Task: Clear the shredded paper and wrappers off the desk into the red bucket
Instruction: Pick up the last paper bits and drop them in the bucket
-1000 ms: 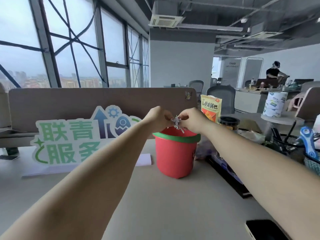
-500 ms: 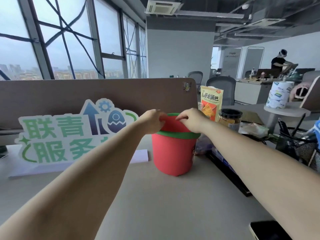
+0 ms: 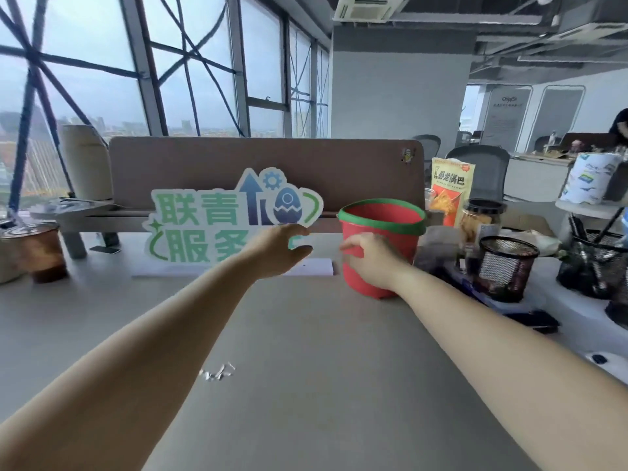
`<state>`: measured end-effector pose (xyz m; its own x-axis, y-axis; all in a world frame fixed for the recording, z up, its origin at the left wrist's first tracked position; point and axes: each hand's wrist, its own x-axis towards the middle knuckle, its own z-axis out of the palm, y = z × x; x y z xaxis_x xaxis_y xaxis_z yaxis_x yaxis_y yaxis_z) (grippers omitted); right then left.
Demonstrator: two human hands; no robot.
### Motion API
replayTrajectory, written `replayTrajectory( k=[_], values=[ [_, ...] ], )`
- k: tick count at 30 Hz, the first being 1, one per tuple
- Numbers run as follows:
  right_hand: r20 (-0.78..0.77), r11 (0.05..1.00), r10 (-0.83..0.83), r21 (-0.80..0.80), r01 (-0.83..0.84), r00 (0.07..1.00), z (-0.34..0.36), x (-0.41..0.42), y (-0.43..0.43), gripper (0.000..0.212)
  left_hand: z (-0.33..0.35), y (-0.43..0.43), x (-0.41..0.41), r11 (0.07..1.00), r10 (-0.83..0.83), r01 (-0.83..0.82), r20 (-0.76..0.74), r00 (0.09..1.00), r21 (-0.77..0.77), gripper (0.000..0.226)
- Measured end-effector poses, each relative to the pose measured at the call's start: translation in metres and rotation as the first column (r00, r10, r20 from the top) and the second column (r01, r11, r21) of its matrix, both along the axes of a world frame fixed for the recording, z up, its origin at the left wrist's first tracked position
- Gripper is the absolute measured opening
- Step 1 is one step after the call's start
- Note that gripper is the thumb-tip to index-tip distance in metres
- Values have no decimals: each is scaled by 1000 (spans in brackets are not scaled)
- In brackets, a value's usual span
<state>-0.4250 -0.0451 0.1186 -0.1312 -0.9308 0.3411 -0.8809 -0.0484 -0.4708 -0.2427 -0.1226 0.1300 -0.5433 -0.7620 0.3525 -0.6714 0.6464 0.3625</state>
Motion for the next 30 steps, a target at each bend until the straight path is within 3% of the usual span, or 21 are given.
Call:
replayTrajectory(
  k=[7, 14, 16, 19, 27, 30],
  values=[
    [-6, 934, 197, 305, -186, 980, -84, 74, 12, 48, -88, 38, 109, 967, 117, -145, 138, 983, 208, 52],
    [-41, 859, 380, 387, -336, 924, -113, 138, 5, 58, -123, 63, 193, 890, 261, -343, 281, 924, 301, 65],
    [-85, 842, 412, 416, -343, 907, -121, 153, 2, 60, -131, 70, 198, 855, 264, -384, 345, 901, 349, 66],
    [-149, 849, 410, 422, -317, 900, -128, 170, -6, 60, -140, 76, 197, 862, 272, -405, 395, 878, 305, 72],
    [-121, 830, 499, 353, -433, 858, -127, 197, -19, 50, -145, 73, 177, 916, 260, -333, 304, 916, 221, 68],
    [94, 819, 487, 295, -492, 868, -126, 189, -16, 46, -138, 78, 185, 926, 261, -304, 204, 944, 222, 62]
  ],
)
